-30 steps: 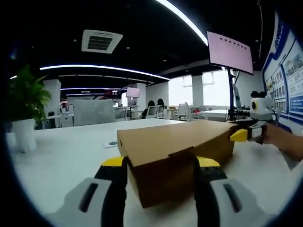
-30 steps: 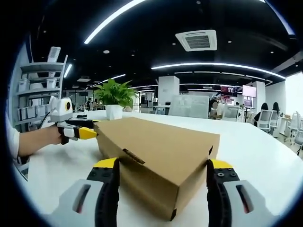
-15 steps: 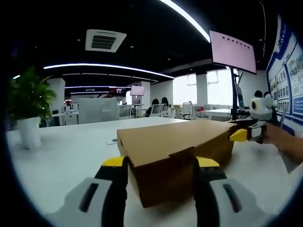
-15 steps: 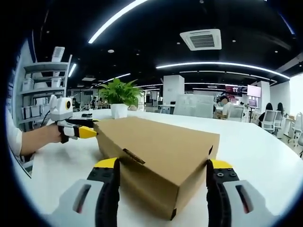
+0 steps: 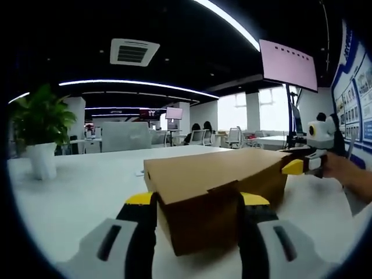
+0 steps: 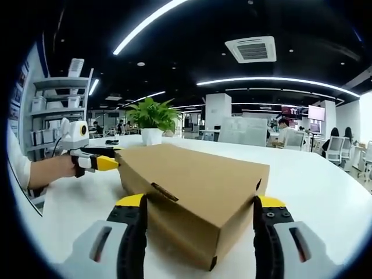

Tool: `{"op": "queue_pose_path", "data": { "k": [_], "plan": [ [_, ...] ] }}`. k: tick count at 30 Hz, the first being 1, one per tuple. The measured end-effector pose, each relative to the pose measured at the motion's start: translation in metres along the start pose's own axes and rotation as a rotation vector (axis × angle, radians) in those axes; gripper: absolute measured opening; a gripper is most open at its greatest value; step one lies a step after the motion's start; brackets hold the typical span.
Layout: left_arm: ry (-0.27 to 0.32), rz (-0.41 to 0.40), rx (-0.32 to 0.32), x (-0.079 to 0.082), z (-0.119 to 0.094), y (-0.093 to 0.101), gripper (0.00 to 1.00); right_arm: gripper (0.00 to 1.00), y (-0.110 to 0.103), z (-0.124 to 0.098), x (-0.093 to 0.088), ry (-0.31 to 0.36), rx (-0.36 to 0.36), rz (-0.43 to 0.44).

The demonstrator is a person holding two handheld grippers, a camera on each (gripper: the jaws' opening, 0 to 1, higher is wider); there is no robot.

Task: Operate the shoe box by opening the lid, removing the specified soft item, and placing it in the target area until the item is outside and the box remains undamaged.

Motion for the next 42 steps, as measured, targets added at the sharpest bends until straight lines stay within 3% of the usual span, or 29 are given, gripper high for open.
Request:
{"op": "queue_pose_path", "data": {
  "k": [23,42],
  "plan": [
    [0.022,-0.024,0.039,0.0,-0.015,0.005,0.54,0.74,-0.004,-0.004,0.0,-0.011,0.026,-0.006],
    [0.009,0.009,0.056,-0.005,-0.025,0.002,0.51,0.72,-0.01,-0.008,-0.001,-0.015,0.042,-0.009]
  ]
}}
Point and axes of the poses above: the point that each gripper's makers call its tool centre point, and the gripper's own axes: z roughly forward along the fingers, y roughly to its right, x roughly out of its top, the point moved 4 cm from there along -z, roughly backward along the fingers, and after that the axes turned 2 degrees about z, right-handed, at the moved point
